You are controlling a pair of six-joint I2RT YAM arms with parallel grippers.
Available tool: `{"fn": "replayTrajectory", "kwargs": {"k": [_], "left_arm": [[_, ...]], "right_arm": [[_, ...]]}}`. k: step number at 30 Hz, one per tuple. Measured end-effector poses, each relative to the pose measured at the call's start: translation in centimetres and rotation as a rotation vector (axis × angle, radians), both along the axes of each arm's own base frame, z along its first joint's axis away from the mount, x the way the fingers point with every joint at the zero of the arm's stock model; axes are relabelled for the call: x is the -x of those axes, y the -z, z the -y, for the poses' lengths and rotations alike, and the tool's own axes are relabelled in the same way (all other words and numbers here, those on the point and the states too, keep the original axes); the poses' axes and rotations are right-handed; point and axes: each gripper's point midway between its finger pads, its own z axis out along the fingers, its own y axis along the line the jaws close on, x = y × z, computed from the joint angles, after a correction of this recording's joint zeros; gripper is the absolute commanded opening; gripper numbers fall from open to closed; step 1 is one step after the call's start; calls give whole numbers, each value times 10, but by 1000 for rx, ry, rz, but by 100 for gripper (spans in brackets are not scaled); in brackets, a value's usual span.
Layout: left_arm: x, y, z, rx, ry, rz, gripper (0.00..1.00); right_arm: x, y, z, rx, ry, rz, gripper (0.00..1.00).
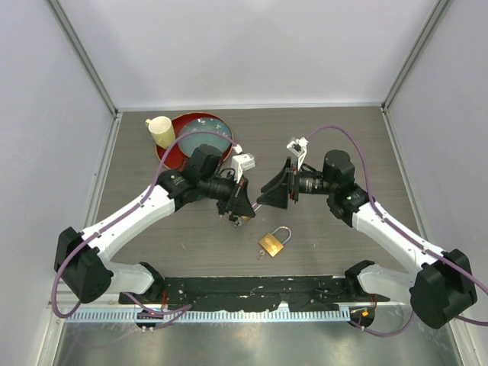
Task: Lock with the key
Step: Lock the lock.
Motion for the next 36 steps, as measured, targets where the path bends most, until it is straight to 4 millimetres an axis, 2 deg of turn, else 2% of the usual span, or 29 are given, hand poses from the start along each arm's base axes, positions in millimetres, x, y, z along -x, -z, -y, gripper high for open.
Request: {"fn": "replayTrajectory", "kwargs": {"k": [3,19,23,32,36], "left_arm": [[7,-1,0,8,37,-8,0],[24,-4,-3,32,121,-35,0],[30,-9,-4,50,141,-38,0],[35,-14,-5,67,157,-32,0],[36,-19,-7,79,161,-6,0]], "right_arm": [[9,1,-6,14,-45,13,66],[37,13,-19,74,-173,8,48],[43,11,-23,89,-197,29,35],[48,19,-22,138,-200,6,38],[52,22,-21,155,-210,-15,29]]}}
